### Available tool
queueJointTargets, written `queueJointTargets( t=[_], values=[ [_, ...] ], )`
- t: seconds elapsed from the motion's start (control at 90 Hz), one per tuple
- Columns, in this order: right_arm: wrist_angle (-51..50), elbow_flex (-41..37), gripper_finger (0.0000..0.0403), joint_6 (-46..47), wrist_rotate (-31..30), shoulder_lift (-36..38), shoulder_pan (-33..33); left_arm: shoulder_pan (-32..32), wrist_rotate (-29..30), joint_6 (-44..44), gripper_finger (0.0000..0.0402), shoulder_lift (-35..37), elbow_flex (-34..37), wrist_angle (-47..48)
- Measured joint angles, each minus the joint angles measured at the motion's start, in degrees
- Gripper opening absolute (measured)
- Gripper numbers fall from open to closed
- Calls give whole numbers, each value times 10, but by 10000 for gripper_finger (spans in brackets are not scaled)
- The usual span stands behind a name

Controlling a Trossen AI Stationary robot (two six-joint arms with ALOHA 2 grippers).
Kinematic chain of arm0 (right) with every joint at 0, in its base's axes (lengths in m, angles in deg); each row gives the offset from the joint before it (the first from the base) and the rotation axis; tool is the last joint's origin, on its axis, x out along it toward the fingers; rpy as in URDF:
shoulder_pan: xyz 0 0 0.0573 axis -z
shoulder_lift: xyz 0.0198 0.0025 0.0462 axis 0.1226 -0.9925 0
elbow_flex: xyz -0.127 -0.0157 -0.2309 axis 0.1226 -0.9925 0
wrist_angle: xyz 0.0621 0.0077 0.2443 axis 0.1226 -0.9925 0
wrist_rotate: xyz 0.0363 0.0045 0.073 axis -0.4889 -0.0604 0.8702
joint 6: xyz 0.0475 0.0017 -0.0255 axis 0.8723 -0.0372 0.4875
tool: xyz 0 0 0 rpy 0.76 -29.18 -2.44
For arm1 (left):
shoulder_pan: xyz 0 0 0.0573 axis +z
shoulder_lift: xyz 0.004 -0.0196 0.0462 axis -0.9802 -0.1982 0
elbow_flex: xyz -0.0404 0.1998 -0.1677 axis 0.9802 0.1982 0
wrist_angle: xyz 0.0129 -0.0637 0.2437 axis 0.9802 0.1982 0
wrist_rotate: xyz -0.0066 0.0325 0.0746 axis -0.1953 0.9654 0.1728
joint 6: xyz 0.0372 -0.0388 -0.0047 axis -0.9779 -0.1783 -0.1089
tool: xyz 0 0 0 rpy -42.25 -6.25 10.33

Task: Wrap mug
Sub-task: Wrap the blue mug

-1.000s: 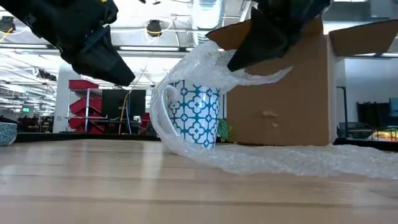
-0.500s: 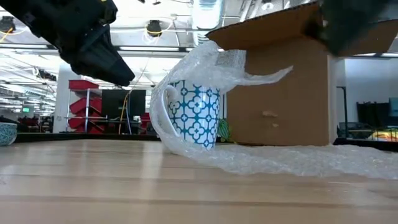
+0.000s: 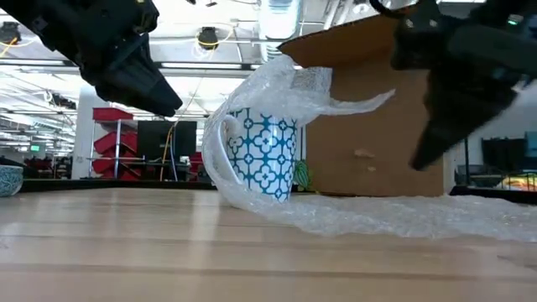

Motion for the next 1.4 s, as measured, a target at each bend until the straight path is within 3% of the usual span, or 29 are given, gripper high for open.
queueJointTargets(
  t=[0.233,0.422,1.122,1.4],
  values=[
    [202,1,0,-148,-3,1,18,0,-1,2,212,0,0,0],
    [288,1,0,-191,-3,1,47,0,-2,2,212,0,0,0],
    [248,60,0,-215,30,-22,133,0,-3,2,212,0,0,0],
    [190,104,0,-212,103,-27,170,0,-3,2,212,0,0,0]
  ],
)
